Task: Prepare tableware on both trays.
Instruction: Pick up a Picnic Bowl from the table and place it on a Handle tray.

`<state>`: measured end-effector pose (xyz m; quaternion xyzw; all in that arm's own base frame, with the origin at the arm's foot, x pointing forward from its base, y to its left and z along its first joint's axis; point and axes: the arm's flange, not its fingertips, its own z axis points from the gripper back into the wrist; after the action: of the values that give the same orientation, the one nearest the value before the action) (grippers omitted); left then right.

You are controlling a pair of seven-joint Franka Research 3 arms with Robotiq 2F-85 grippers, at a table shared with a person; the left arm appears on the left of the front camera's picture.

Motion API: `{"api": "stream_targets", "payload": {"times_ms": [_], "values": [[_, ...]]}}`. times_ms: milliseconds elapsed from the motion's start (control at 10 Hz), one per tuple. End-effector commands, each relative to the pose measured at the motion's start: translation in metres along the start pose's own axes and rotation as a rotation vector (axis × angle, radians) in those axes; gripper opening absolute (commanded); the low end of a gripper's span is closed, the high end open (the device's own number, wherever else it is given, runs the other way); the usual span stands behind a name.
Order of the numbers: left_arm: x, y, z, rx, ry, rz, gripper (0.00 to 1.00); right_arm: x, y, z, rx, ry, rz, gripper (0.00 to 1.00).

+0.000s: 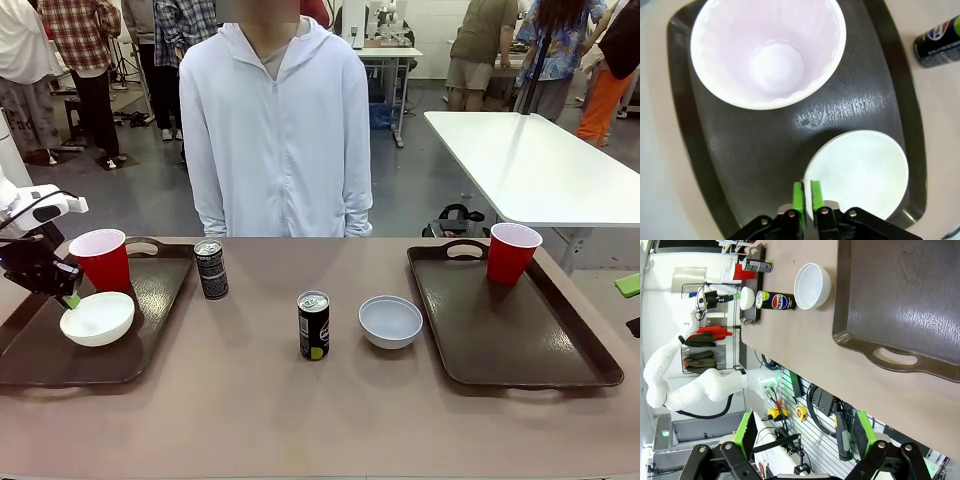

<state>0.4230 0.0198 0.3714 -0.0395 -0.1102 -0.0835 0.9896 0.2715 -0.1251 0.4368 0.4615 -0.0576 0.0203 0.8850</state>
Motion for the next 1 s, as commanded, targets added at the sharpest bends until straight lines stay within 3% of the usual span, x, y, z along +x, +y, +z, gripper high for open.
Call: {"api": "stream_targets", "payload": {"times_ms": [0, 100, 200, 400, 500, 800, 900], "values": [[-0.032, -0.001, 0.005, -0.022, -0.011, -0.023, 1.0, 0.0, 0.0, 0.0, 0.015, 0.0, 0.004, 1.0], [-0.033, -0.001, 0.011, -0.038, 0.028, -0.007, 0.85, 0.0, 0.0, 0.0, 0.015, 0.0, 0.004, 1.0], [-0.036, -0.002, 0.018, -0.054, 0.068, 0.001, 1.0, 0.0, 0.0, 0.0, 0.015, 0.0, 0.004, 1.0], [-0.039, -0.003, 0.039, -0.058, 0.137, 0.005, 1.0, 0.0, 0.0, 0.0, 0.015, 0.0, 0.004, 1.0], [-0.042, -0.003, 0.049, -0.073, 0.161, 0.005, 0.6, 0.0, 0.0, 0.0, 0.015, 0.0, 0.004, 1.0], [-0.052, -0.003, 0.086, -0.082, 0.181, -0.003, 0.88, 0.0, 0.0, 0.0, 0.015, 0.0, 0.004, 1.0], [-0.055, -0.003, 0.094, -0.081, 0.171, -0.006, 0.88, 0.0, 0.0, 0.0, 0.015, 0.0, 0.004, 1.0]]}}
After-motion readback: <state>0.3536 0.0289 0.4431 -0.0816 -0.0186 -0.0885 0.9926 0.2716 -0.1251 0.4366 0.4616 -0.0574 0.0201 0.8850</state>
